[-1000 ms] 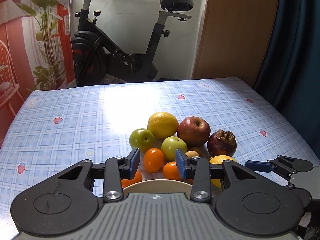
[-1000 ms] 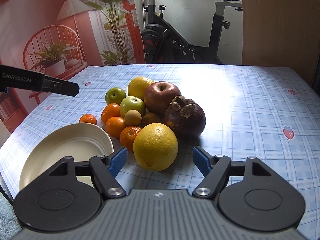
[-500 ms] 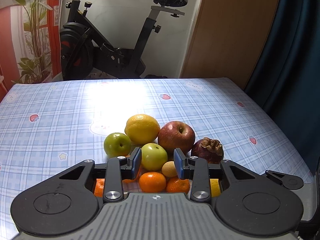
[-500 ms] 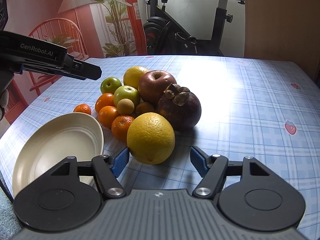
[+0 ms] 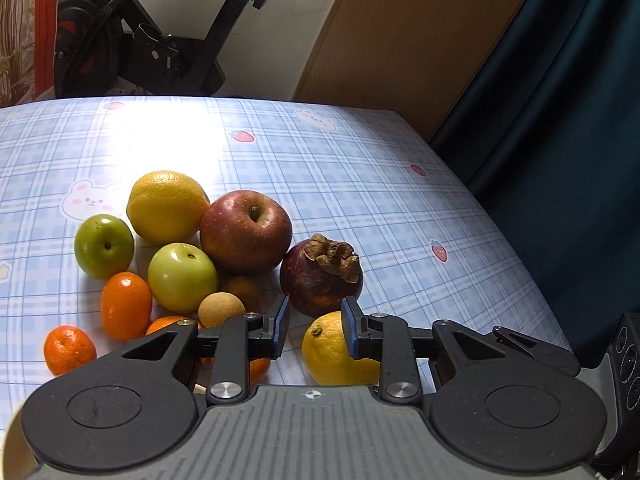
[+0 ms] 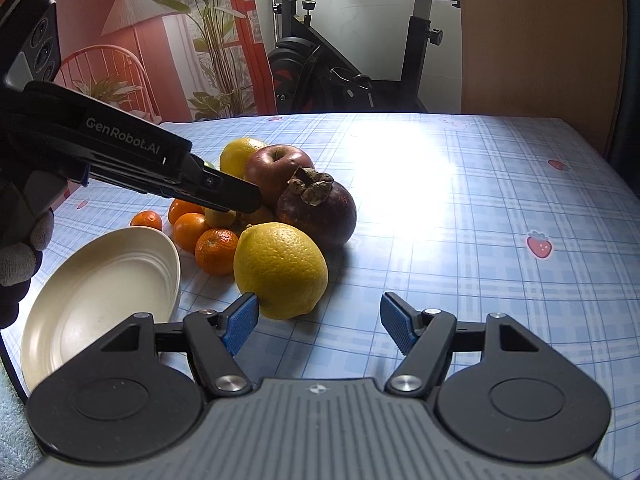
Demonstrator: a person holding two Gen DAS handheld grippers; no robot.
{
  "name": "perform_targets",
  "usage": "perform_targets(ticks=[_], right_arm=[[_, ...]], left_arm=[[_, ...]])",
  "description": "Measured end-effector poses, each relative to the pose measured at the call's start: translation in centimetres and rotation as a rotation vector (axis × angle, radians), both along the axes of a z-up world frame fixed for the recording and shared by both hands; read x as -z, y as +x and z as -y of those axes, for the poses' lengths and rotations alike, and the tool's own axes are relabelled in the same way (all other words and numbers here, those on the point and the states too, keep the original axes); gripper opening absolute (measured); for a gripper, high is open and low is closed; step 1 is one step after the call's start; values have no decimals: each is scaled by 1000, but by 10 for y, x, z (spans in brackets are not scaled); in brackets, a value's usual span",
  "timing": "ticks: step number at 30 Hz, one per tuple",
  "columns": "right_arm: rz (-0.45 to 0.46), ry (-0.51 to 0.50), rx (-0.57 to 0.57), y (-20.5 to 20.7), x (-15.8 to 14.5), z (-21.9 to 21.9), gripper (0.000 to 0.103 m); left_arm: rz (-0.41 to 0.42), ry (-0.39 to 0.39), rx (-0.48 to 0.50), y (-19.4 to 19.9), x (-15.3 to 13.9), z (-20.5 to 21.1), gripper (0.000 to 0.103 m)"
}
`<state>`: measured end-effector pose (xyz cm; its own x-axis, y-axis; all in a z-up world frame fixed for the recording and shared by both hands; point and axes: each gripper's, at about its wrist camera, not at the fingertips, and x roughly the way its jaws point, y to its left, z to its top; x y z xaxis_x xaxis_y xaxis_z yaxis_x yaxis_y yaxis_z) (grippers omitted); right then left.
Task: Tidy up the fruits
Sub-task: 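Close the left gripper around the lemon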
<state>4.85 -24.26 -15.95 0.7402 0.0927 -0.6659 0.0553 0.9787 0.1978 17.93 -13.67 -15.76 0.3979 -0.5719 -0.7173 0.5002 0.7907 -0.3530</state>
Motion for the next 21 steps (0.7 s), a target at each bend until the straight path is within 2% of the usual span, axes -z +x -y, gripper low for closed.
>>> perform_targets(ticks=[4,12,21], right_arm=[[1,0,3,-1,0,0,70],[1,18,14,-3,1,3,70],[0,33,29,-4,-1,11,70]], left_arm=[[-56,-42,1,6,8,4,30],[-118,-77,-7,13,12,4,30],[-126,-98,4,8,8,-6,33]])
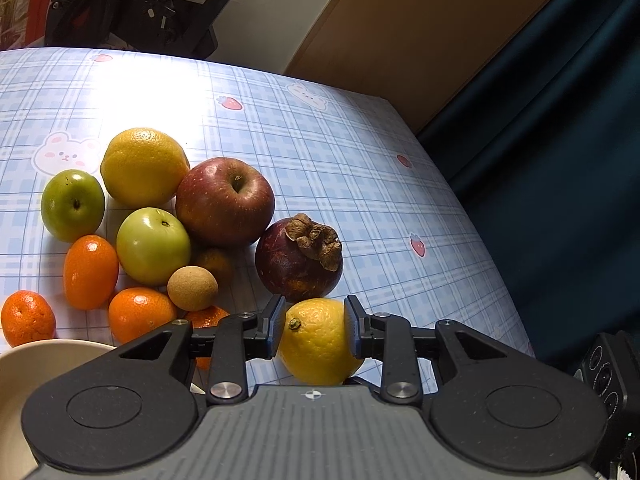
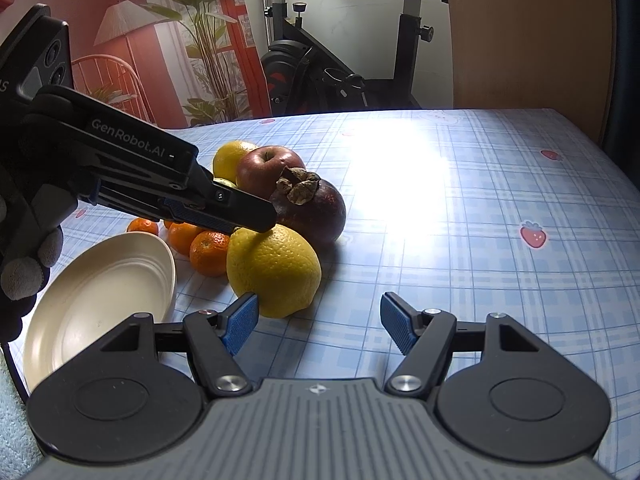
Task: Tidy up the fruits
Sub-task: 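Close the left gripper around the lemon, then carry the lemon with the left gripper over the cream plate and lower it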
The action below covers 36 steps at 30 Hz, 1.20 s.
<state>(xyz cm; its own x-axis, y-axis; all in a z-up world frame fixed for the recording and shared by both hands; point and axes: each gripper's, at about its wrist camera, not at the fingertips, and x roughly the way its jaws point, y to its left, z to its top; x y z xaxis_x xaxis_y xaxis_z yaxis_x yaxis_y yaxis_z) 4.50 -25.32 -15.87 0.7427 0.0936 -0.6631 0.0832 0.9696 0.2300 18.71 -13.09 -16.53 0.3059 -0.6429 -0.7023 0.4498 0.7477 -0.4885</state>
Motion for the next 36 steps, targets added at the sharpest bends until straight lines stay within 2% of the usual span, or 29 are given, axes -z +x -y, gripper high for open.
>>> perform_targets(ticks=[12,14,30,33,36], right_arm=[[-4,11,25,-1,-1,2,68],[-1,7,13,-1,-2,0,63],[26,-20,-116,14,9,-19,62],[39,6,-140,14,12,-18,55],[56,36,-143,13,15,-13,55]], left_arm=[[3,-2,17,-7,-2,-7,35],[2,0,15,-7,-2,-7,35],[14,16,22,-9,-2,-6,34],[14,16,24,-9,-2,-7,34],[13,13,25,-9,-1,-7,34]])
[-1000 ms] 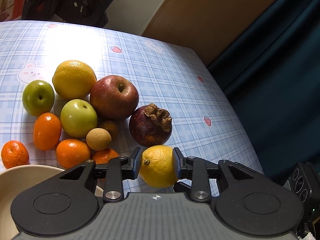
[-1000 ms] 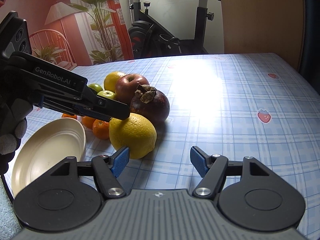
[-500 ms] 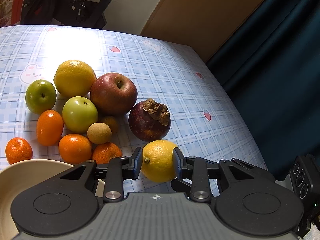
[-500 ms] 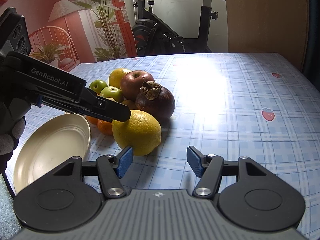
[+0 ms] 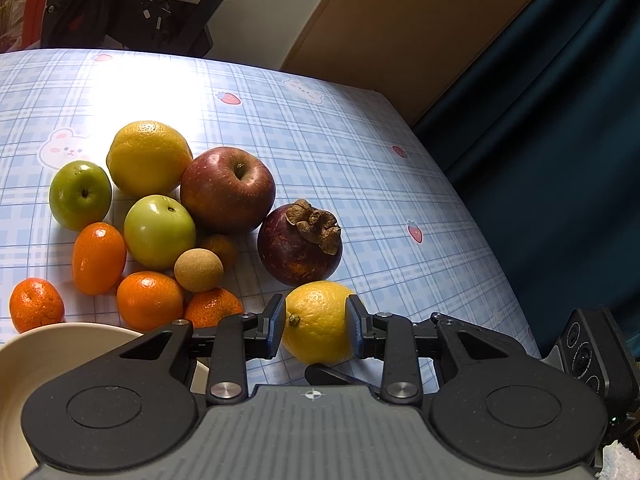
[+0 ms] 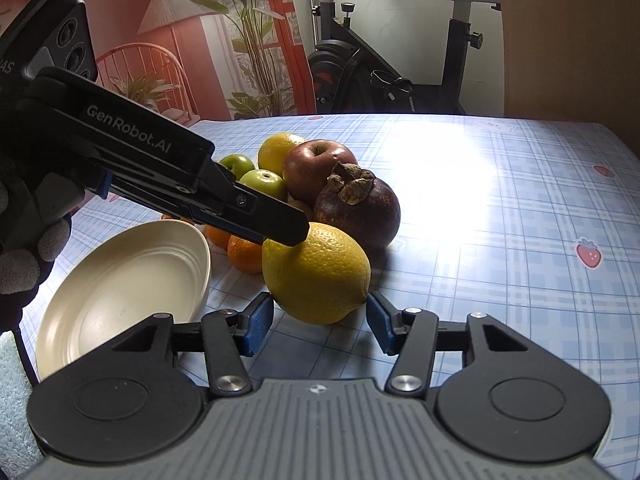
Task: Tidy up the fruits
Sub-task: 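Carry the lemon with the left gripper over the cream plate and lower it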
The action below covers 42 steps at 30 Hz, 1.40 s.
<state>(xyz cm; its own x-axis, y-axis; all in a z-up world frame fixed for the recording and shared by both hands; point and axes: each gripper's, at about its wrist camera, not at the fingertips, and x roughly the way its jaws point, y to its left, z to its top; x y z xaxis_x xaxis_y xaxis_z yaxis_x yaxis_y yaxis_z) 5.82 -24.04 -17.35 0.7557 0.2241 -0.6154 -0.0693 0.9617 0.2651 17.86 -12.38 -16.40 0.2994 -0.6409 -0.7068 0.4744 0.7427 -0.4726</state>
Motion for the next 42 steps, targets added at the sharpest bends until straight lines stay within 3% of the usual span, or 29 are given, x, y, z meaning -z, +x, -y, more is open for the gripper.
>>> perform_targets(ticks=[22,33,42], right_arm=[[22,34,-45,-2,-18,-7,54],[44,17,-163,17,-31,-51,54],[24,-14,-280,50,-24,-93,54]], left_arm=[[31,21,-15,-12,-19,-19,35],[54,30,-104,-24,-37,-73,35],[32,17,-216,-20,-27,-126,35]])
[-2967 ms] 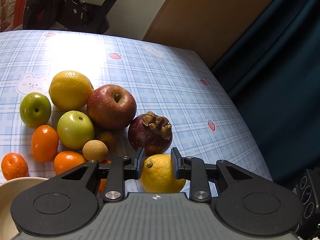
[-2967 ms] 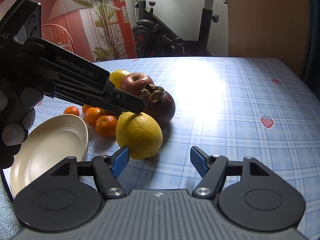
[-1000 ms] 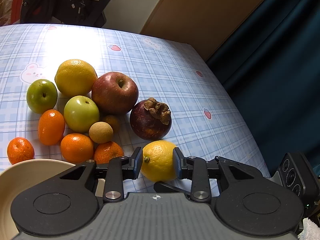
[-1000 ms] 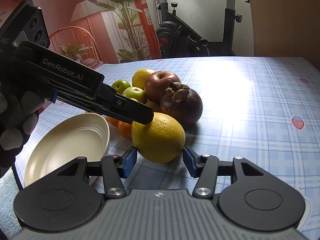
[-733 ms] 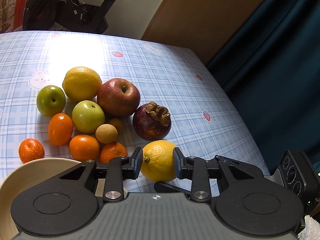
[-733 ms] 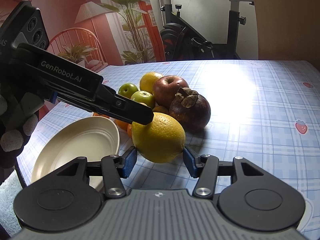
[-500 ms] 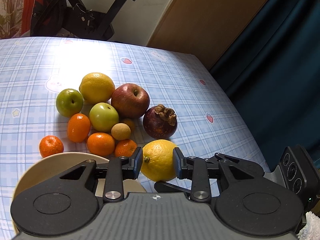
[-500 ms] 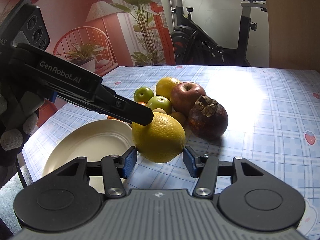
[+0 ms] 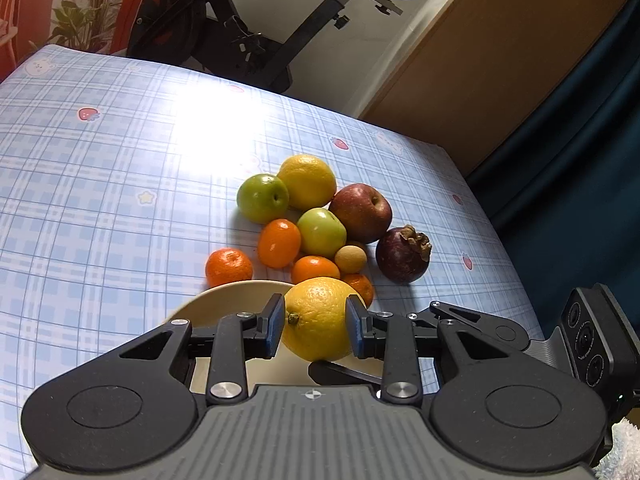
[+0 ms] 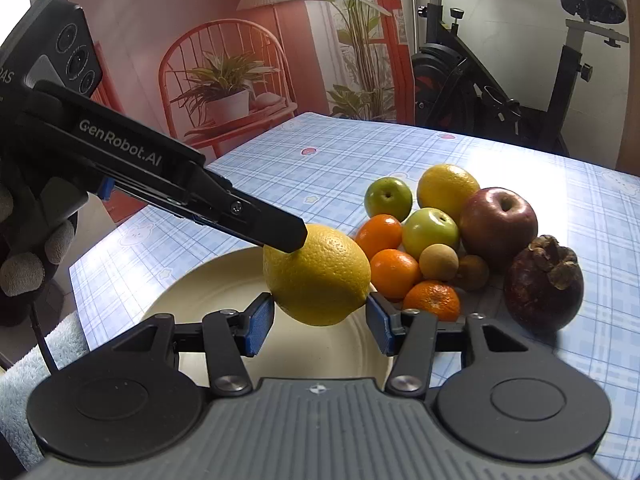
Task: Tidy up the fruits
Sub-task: 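Carry the lemon with the left gripper over the cream plate and lower it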
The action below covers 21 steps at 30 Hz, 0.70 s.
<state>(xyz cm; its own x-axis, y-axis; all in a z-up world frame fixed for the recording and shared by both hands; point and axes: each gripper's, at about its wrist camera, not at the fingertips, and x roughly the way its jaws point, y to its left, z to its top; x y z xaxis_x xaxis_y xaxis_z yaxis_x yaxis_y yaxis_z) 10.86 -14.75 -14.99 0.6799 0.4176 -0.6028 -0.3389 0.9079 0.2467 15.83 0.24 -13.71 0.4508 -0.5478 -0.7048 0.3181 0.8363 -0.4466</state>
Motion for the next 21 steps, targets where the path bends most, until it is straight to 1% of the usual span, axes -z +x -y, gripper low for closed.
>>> perform_targets(ticks=[7,14,21], right_arm=[[-11,-50,-60,21,10,-26,54],[-12,-78,-85,31,17,-37,54],[-7,-85,-108,36,18,-42,54]], left_arm=[[-4,9,-50,1,9,-24,35],[-6,25,-71,3,14,-32,35],[-2,21,-90,1,13,-41,35]])
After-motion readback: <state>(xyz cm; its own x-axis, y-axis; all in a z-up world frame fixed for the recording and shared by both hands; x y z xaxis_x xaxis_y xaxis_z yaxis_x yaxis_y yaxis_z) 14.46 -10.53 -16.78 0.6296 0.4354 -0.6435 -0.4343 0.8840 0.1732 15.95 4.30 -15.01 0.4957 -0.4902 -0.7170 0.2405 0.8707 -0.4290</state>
